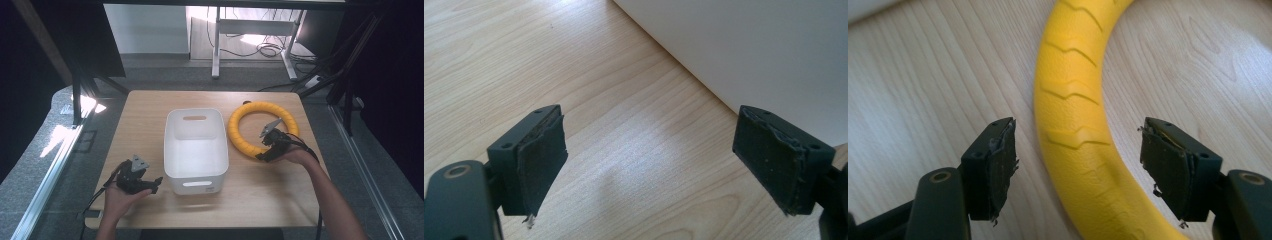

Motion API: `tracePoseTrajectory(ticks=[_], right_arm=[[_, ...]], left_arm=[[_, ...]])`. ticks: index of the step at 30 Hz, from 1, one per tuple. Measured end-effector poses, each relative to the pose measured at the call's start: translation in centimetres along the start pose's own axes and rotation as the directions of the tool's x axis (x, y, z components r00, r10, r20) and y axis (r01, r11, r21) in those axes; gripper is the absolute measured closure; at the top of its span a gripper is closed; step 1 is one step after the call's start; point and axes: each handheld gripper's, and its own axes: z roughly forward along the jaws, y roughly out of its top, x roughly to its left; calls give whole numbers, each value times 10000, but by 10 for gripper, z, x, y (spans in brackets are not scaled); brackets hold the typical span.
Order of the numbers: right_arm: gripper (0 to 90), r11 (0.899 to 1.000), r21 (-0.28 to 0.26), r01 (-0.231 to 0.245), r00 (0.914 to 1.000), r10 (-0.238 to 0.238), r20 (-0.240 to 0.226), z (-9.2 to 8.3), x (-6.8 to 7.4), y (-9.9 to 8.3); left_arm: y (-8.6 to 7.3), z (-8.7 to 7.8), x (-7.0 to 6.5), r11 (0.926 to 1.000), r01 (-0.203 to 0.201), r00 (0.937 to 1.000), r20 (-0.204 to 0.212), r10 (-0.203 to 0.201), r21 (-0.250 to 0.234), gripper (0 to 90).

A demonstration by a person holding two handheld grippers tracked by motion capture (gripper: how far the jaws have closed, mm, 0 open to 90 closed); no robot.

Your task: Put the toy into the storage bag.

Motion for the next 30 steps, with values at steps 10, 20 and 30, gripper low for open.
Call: tracePoseTrajectory(ticks=[10, 20, 30], right_arm=[[334, 9981, 534, 319, 9991, -304, -286, 13, -4, 6], [353, 9948, 903, 472, 9985, -445, -314, 26, -8, 4], [403, 9898, 1218, 737, 9963, -676, -538, 36, -8, 3]], left_arm=[[0, 0, 0, 10000, -3, 10000, 6, 3, 3, 140], [0, 1, 0, 10000, -7, 10000, -1, 7, 25, 140], [0, 1, -1, 10000, -16, 10000, -15, 16, 37, 139]])
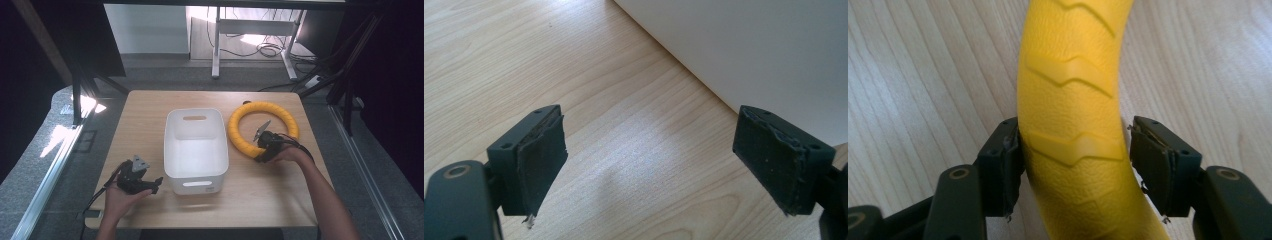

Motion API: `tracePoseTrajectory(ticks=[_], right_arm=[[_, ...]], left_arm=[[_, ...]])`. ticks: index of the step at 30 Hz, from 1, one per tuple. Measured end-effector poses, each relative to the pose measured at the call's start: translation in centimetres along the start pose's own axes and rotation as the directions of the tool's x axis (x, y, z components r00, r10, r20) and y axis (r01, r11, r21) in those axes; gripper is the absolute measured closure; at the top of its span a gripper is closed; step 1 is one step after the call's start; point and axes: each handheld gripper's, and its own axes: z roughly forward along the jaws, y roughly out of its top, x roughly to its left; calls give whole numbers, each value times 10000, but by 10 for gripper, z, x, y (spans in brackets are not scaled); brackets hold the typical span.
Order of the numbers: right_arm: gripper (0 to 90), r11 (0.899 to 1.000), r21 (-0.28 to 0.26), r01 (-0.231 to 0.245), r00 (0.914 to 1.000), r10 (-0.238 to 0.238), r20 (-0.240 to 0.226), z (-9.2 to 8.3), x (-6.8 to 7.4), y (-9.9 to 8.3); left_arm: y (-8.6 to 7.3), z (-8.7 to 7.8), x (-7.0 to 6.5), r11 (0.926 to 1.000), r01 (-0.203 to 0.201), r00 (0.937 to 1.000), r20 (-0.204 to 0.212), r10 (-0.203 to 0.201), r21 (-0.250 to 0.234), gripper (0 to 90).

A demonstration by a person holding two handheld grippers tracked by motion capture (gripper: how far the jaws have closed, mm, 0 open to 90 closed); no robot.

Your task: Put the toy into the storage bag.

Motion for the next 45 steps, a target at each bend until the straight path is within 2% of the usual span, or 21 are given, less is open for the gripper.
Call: tracePoseTrajectory(ticks=[11, 19, 22, 27, 33, 40, 45], right_arm=[[428, 10000, -57, -14, 9994, 12, -345, 1, -4, -1], [448, 9981, 524, 313, 9988, -293, -387, 1, -3, 8], [450, 9987, 481, 162, 9984, -135, -547, 1, -5, 7], [460, 9984, 541, 186, 9971, -145, -747, 2, -7, 8], [479, 9924, 1109, 524, 9949, -423, -921, 3, -9, 15], [493, 9928, 999, 663, 9939, -569, -942, 2, -9, 15], [498, 9955, 765, 550, 9935, -469, -1038, 0, -8, 17]], left_arm=[[0, 0, 0, 10000, 10, 10000, -4, -10, 24, 139], [0, 0, 0, 10000, 5, 10000, 2, -5, 26, 139], [0, 0, 0, 10000, 2, 10000, 9, -2, 28, 139], [0, 1, -1, 10000, -13, 10000, 16, 13, 58, 139], [0, 0, 0, 10000, -4, 10000, -5, 4, 24, 139], [0, 1, -1, 10000, -25, 10000, 12, 25, 52, 139], [0, 0, 0, 10000, -1, 10000, -18, 1, 21, 139]])
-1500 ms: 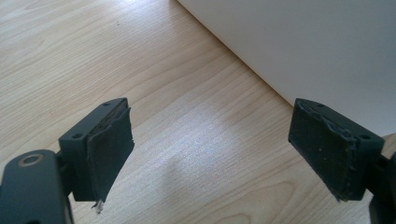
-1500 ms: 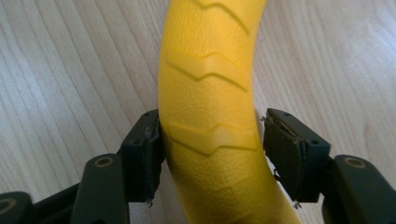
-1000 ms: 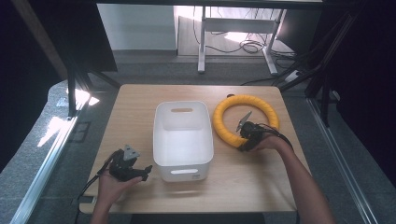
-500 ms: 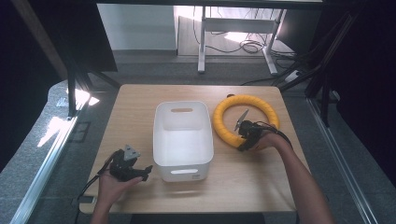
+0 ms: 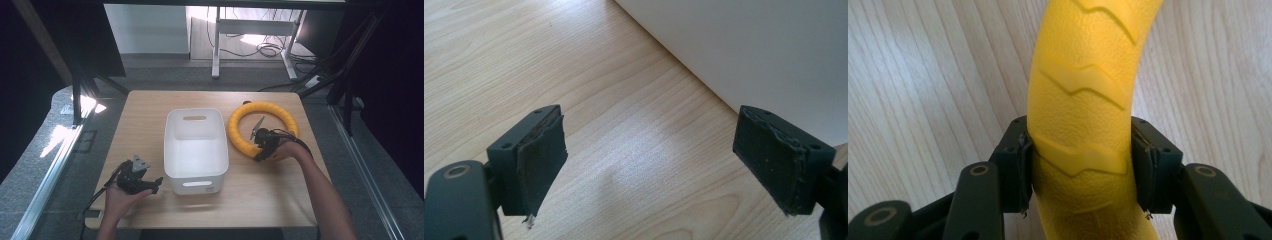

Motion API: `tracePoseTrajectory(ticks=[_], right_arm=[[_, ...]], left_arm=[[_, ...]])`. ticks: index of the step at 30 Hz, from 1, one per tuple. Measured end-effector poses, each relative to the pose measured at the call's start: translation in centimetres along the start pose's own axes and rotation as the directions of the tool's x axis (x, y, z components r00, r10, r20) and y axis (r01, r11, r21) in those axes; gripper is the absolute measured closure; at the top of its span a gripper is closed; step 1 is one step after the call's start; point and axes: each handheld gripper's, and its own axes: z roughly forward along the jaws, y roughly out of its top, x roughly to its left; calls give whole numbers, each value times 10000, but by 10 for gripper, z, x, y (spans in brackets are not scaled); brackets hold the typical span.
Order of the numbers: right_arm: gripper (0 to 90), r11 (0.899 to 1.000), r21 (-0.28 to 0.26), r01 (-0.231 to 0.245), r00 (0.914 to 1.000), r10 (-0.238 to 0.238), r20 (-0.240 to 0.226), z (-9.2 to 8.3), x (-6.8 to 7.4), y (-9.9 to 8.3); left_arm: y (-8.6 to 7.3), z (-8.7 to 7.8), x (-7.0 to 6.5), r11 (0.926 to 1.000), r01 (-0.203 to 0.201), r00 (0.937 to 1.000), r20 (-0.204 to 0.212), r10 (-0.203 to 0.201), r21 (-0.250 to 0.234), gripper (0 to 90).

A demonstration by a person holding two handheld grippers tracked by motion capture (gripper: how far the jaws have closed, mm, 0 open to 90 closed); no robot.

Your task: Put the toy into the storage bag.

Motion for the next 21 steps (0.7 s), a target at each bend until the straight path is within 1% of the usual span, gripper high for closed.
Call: tracePoseTrajectory(ticks=[2, 3, 4, 5, 7, 8, 9, 10, 11, 12, 13, 14, 16, 17, 18, 20, 21], right_arm=[[501, 9999, -135, 11, 10000, -10, 43, -1, 0, 2], [502, 9995, -303, -59, 10000, 58, -29, -3, 0, 4], [502, 9995, -303, -59, 10000, 58, -29, -3, 0, 4], [502, 9990, -426, -105, 9999, 103, -51, -4, -1, 4], [503, 9978, -633, -208, 9997, 200, -128, -11, -2, 6], [503, 9978, -633, -208, 9997, 200, -128, -11, -2, 6], [505, 9953, -906, -349, 9991, 327, -262, -17, -4, 7], [505, 9953, -906, -349, 9991, 327, -262, -17, -4, 7], [506, 9919, -1170, -500, 9982, 458, -380, -23, -5, 8], [506, 9919, -1170, -500, 9982, 458, -380, -23, -5, 8], [508, 9877, -1452, -583, 9976, 521, -458, -28, -6, 9], [508, 9877, -1452, -583, 9976, 521, -458, -28, -6, 9], [509, 9827, -1705, -729, 9965, 648, -525, -32, -6, 10], [510, 9770, -1959, -845, 9953, 735, -627, -35, -7, 10], [510, 9770, -1959, -845, 9953, 735, -627, -35, -7, 10], [511, 9713, -2170, -975, 9941, 846, -682, -40, -8, 11], [511, 9691, -2273, -961, 9941, 819, -712, -42, -9, 11]], left_arm=[[0, 0, 0, 10000, -9, 10000, -10, 9, 6, 139], [0, 0, 0, 10000, -11, 10000, -6, 11, 4, 138], [0, 0, 0, 10000, -11, 10000, -6, 11, 4, 139], [0, 0, 0, 10000, -10, 10000, 1, 10, 0, 139], [0, -1, 1, 10000, 10, 10000, -2, -10, -14, 139], [0, -1, 1, 10000, 13, 10000, -4, -13, -21, 139], [0, -1, 1, 10000, 16, 10000, -1, -16, -28, 139], [0, -1, 1, 10000, 18, 10000, 7, -18, -34, 139], [0, -1, 1, 10000, 19, 10000, 6, -19, -36, 139], [0, -1, 1, 10000, 18, 10000, 3, -18, -34, 139], [0, -1, 1, 10000, 14, 10000, 3, -14, -29, 139], [0, -1, 1, 10000, 14, 10000, 3, -14, -29, 139], [0, -1, 1, 10000, 16, 10000, 8, -16, -30, 138], [0, -1, 1, 10000, 16, 10000, 2, -15, -37, 139], [0, -1, 1, 10000, 16, 10000, 2, -15, -37, 139], [0, -1, 1, 10000, 21, 10000, -3, -21, -46, 139], [0, -1, 1, 10000, 24, 10000, 4, -24, -45, 139]])
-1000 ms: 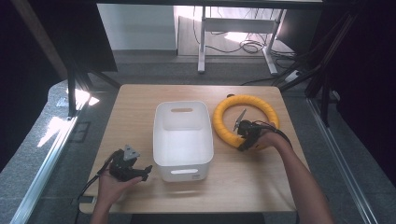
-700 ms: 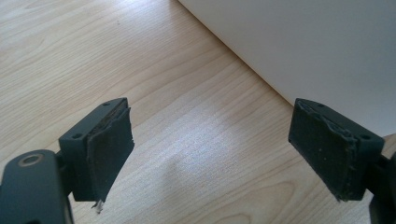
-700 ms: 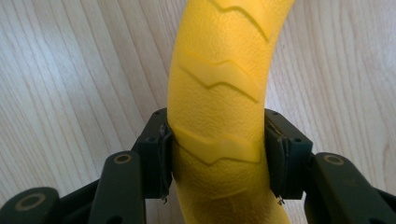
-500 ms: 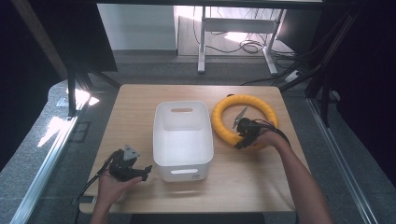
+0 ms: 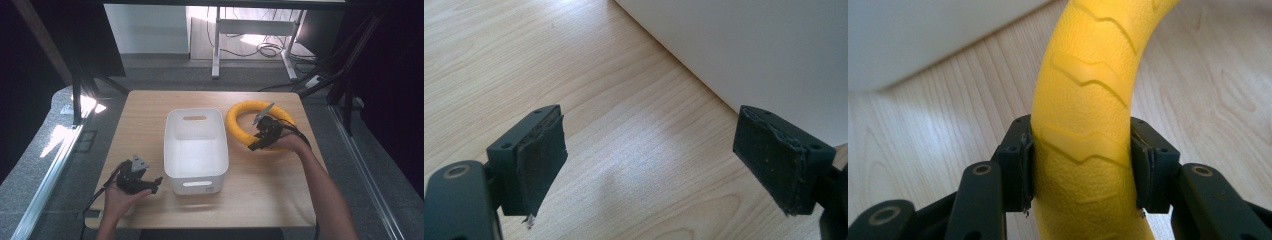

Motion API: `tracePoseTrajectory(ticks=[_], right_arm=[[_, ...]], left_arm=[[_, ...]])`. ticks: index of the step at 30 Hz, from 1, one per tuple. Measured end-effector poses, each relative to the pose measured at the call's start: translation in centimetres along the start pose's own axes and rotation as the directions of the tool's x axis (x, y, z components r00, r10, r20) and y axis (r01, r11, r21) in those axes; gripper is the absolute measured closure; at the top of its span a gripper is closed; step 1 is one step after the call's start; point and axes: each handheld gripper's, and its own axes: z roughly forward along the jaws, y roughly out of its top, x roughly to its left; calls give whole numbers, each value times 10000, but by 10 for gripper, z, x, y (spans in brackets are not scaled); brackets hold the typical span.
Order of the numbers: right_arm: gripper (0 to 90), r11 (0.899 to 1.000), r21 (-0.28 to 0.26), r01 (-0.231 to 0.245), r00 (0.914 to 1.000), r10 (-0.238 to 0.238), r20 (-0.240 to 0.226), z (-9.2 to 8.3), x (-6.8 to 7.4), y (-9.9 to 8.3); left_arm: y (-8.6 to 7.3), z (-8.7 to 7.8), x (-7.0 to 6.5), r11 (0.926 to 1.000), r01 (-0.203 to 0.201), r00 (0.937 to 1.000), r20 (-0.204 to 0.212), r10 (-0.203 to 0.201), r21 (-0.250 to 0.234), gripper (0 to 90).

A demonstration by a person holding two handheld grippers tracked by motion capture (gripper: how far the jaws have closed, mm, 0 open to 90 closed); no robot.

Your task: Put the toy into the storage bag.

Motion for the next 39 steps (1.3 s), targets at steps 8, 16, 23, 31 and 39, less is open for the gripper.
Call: tracePoseTrajectory(ticks=[8, 16, 23, 31, 39], right_arm=[[512, 9979, -618, -217, 9996, 206, -193, -11, -1, 0], [513, 9937, -1065, -362, 9991, 337, -247, -18, -3, 1], [516, 9777, -1944, -795, 9961, 704, -538, -38, -6, 6], [517, 9540, -2854, -917, 9950, 765, -640, -54, -7, 6], [517, 9413, -3207, -1052, 9941, 910, -591, -61, -8, 2]], left_arm=[[0, 1, 0, 10000, -13, 10000, 6, 13, 19, 139], [0, 1, 0, 10000, -39, 10000, -19, 39, 36, 139], [0, 1, 0, 10000, -27, 10000, -7, 27, 23, 139], [0, 0, 0, 10000, -26, 10000, -3, 26, 11, 138], [0, 1, -1, 10000, -46, 10000, -16, 46, 39, 139]])
